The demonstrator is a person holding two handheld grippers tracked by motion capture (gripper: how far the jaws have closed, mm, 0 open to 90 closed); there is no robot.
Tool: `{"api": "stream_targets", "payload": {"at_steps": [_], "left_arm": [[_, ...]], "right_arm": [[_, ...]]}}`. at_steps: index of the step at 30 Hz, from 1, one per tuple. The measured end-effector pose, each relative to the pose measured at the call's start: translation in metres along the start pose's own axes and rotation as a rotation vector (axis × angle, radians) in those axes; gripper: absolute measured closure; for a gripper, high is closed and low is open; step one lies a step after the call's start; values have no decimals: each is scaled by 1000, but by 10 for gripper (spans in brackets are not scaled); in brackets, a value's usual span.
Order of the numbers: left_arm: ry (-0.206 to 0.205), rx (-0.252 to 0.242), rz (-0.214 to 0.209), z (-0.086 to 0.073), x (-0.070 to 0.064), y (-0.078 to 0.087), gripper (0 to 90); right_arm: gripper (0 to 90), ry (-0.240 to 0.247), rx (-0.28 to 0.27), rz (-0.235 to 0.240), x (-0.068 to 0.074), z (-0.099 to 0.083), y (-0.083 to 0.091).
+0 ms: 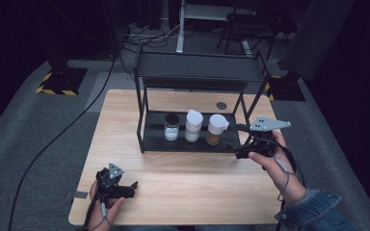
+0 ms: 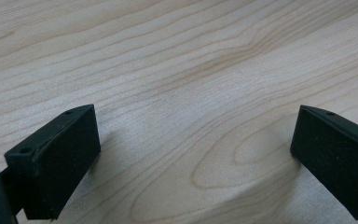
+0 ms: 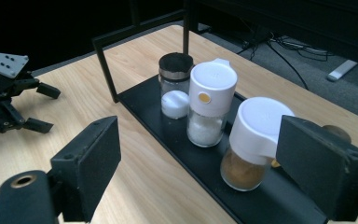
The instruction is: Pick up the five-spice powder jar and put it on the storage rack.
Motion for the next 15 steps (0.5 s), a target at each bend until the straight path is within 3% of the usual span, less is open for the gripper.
{"api": "stream_targets", "payload": {"at_steps": [15], "left_arm": [[0,0,0,0,0,0,10]], "right_arm": [[127,-26,19,1,6,-33,17]]}}
Point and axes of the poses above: each handheld gripper's, and its own axes: y roughly backward along the jaws, z roughly out of its top, x roughly to its left, the point moved 5 cm from there along -y, roughly forward along the jaws, and after that the axes turned 7 degrees about -z, right-handed, at the moved point
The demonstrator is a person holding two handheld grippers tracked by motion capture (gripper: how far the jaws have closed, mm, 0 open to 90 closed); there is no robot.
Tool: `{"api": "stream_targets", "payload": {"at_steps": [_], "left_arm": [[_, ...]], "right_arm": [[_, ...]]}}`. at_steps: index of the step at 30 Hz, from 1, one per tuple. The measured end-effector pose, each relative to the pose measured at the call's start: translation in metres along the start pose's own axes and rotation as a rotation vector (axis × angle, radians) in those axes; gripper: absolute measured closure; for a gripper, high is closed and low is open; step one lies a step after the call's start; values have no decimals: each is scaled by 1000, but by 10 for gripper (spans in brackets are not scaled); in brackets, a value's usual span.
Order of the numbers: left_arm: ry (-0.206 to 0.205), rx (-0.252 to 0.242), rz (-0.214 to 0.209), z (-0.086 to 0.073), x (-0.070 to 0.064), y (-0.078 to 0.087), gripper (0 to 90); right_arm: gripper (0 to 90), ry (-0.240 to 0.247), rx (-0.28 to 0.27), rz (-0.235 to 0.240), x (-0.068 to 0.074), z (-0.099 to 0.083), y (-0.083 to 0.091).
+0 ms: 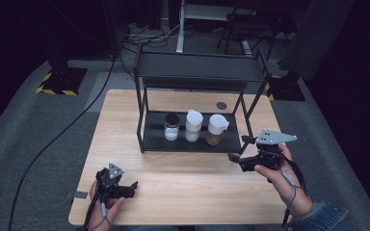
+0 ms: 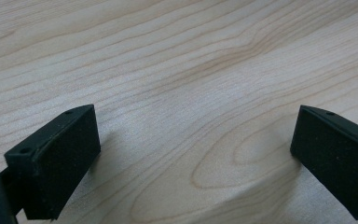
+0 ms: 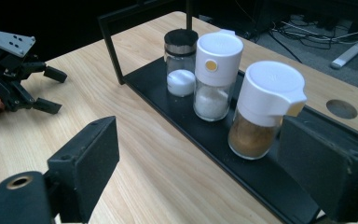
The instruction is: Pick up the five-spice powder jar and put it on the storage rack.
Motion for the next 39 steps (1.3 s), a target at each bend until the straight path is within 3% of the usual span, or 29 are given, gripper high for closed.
{"api": "stream_targets", "payload": {"at_steps": [11,19,39], "left_arm": [[0,0,0,0,0,0,10],[0,-1,0,0,0,0,10],[0,0,0,0,0,0,10]], "right_arm": [[118,-24,8,-4,0,-28,1],[116,-5,19,-11,-1,-49,-6],[52,-50,54,-5,-3,-100,-23]]}}
Point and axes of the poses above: each handheld gripper's, and its own axes: y roughly backward along the jaws, z roughly out of its top, x roughly to its left, the point moved 5 cm from there along -y, roughly forward along the jaws, and after that the axes turned 7 degrees about -z, right-handed, at the moved point
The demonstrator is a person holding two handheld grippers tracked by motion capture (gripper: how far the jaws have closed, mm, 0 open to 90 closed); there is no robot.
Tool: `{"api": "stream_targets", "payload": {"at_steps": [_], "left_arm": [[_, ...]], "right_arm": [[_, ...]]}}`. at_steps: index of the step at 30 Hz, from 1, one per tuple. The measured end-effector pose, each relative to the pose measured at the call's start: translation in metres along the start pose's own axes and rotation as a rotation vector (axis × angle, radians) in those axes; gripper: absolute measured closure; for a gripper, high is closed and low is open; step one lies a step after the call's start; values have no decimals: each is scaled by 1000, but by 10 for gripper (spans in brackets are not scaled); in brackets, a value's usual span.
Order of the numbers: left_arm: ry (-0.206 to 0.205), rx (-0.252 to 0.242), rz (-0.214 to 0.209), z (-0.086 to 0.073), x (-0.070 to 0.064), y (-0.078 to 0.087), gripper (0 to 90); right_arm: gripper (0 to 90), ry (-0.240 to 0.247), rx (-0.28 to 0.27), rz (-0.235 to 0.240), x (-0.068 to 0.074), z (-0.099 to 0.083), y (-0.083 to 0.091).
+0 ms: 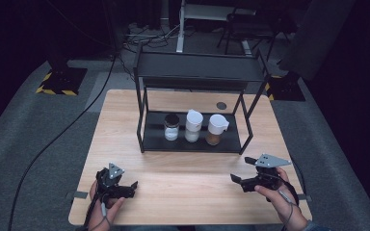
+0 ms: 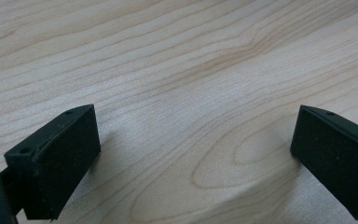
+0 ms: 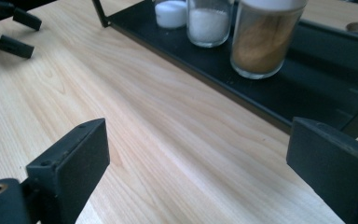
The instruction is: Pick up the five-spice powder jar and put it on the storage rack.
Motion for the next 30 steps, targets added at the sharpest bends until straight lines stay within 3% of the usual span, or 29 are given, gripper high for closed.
{"api": "stream_targets", "payload": {"at_steps": [9,18,30], "left_arm": [[1,0,0,0,0,0,10],[1,0,0,0,0,0,10],[0,0,0,0,0,0,10]], "right_arm": [[50,-15,32,17,1,-18,-13],[50,13,66,5,1,-35,-23],[50,-12,95,-3,-2,-56,-33]]}}
Point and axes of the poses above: each handheld gripper's, and its own axes: y roughly backward along the jaws, z roughly out of its top, x roughly to its left, the point moved 5 cm from there along -y, roughly forward along the jaws, and after that the axes turned 7 degrees about -z, right-handed, at the moved point
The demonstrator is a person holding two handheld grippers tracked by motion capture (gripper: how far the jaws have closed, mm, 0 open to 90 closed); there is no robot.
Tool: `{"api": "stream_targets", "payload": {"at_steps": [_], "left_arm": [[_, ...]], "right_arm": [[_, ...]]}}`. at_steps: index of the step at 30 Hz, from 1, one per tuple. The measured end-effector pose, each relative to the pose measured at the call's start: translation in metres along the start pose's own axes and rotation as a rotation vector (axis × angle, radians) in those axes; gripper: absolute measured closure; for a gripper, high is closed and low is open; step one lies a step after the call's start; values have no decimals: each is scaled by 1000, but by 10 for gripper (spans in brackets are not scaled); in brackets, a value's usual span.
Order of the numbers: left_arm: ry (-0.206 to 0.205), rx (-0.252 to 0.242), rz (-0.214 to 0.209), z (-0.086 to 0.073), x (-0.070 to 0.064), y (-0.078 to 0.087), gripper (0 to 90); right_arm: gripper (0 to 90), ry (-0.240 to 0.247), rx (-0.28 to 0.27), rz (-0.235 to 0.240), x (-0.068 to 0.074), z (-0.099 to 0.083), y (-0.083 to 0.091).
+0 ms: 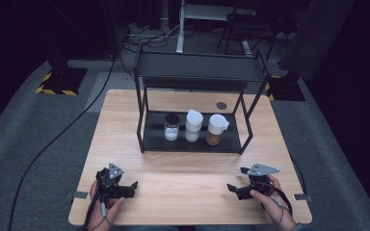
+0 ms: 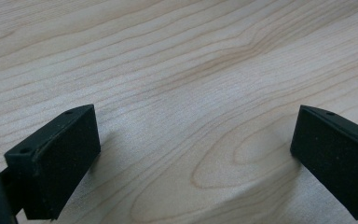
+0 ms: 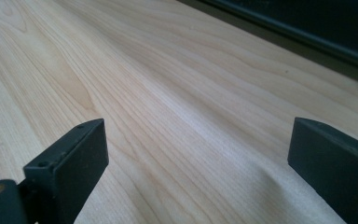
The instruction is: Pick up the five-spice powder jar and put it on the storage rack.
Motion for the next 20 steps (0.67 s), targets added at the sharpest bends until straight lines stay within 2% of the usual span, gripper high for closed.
{"api": "stream_targets", "payload": {"at_steps": [8,10,13,15,16,20], "left_arm": [[0,0,1,0,0,0,9],[0,1,0,0,0,0,10],[0,0,0,0,0,0,9],[0,0,0,0,0,0,9],[-1,1,0,0,0,0,9],[0,0,0,0,0,0,9]], "right_arm": [[49,-25,35,18,-2,-7,-3],[48,-24,61,24,-2,-9,-3],[51,10,73,-2,-1,-10,-3],[45,65,89,-30,1,-11,-4],[9,89,99,-38,3,-11,-5],[0,92,105,-32,4,-11,-7]]}}
Point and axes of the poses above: each handheld gripper's, and its own axes: y roughly backward along the jaws, z roughly out of its top, x roughly to its left, the point moved 5 cm from there along -y, roughly forward along the jaws, and after that the axes turned 7 degrees about -z, right-handed, at the moved point
